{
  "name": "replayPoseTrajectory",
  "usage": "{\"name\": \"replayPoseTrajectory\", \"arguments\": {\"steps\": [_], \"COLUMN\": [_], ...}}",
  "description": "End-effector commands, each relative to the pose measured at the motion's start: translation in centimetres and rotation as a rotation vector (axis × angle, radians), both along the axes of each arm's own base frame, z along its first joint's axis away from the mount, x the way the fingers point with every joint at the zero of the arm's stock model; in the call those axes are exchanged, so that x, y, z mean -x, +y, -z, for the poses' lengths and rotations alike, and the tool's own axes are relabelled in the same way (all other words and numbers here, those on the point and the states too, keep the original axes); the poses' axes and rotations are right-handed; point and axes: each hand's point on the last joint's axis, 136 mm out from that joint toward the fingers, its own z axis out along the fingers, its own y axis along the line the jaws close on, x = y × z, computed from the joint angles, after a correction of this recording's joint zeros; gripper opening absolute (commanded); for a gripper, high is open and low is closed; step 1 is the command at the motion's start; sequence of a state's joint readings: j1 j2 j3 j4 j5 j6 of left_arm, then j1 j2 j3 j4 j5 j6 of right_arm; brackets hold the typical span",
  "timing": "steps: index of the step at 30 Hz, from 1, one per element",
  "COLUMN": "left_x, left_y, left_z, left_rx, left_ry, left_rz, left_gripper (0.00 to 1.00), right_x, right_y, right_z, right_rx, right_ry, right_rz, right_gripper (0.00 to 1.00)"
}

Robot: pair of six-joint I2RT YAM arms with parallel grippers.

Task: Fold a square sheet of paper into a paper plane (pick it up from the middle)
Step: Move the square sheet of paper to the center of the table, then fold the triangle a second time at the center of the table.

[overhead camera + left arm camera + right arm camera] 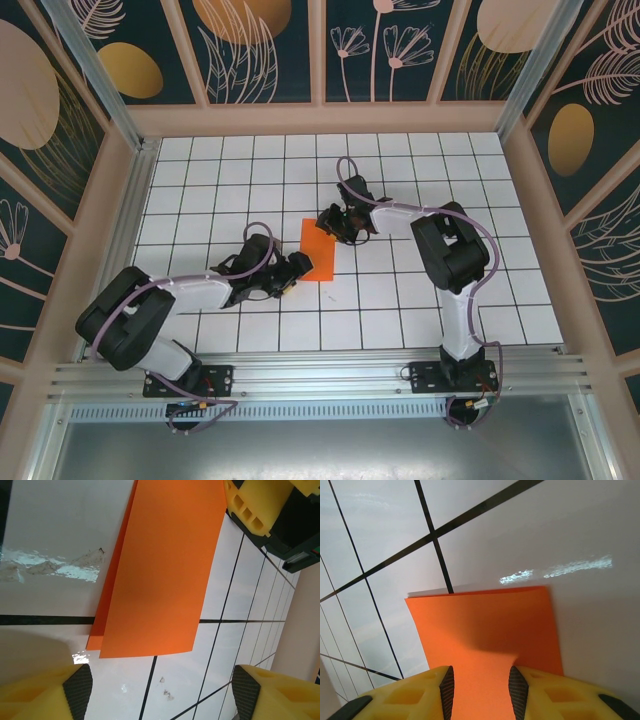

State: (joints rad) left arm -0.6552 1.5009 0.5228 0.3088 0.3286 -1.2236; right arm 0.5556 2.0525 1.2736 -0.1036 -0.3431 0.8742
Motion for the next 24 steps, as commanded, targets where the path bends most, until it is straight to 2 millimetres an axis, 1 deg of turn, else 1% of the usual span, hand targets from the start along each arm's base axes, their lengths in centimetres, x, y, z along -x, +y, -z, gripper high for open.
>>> {"name": "replayPoseTrajectory", "arguments": {"steps": [1, 4, 10, 13, 18, 21, 24], "left_x": [-1.1, -1.4, -1.7, -2.0, -2.7, -3.1, -3.4], "left_y": [-0.6, -0.6, -0.8, -1.0, -1.0, -1.4, -1.6], "left_z": [-0.6, -0.3, -0.1, 0.0, -0.3, -0.7, -0.9], "left_rx": [0.032, 0.033, 0.05, 0.05, 0.037, 0.064, 0.077], "left_ry": [-0.022, -0.015, -0.013, -0.011, -0.035, -0.052, -0.061], "left_rz": [-0.037, -0.055, -0.072, -0.071, -0.088, -0.087, -0.092], "left_gripper": [0.72, 0.69, 0.69, 0.74, 0.75, 0.72, 0.66], "right_x": [2.9, 3.0, 3.1, 3.0, 3.1, 3.1, 3.2], "right_y": [-2.7, -2.7, -2.6, -2.6, -2.7, -2.7, -2.7], "right_z": [5.2, 5.2, 5.2, 5.1, 5.1, 5.2, 5.2], "right_rx": [0.123, 0.122, 0.12, 0.119, 0.121, 0.12, 0.12], "right_ry": [0.145, 0.145, 0.147, 0.145, 0.146, 0.146, 0.148], "right_rz": [0.027, 0.024, 0.023, 0.023, 0.023, 0.02, 0.02], "right_gripper": [0.4, 0.4, 0.39, 0.4, 0.39, 0.39, 0.39]}}
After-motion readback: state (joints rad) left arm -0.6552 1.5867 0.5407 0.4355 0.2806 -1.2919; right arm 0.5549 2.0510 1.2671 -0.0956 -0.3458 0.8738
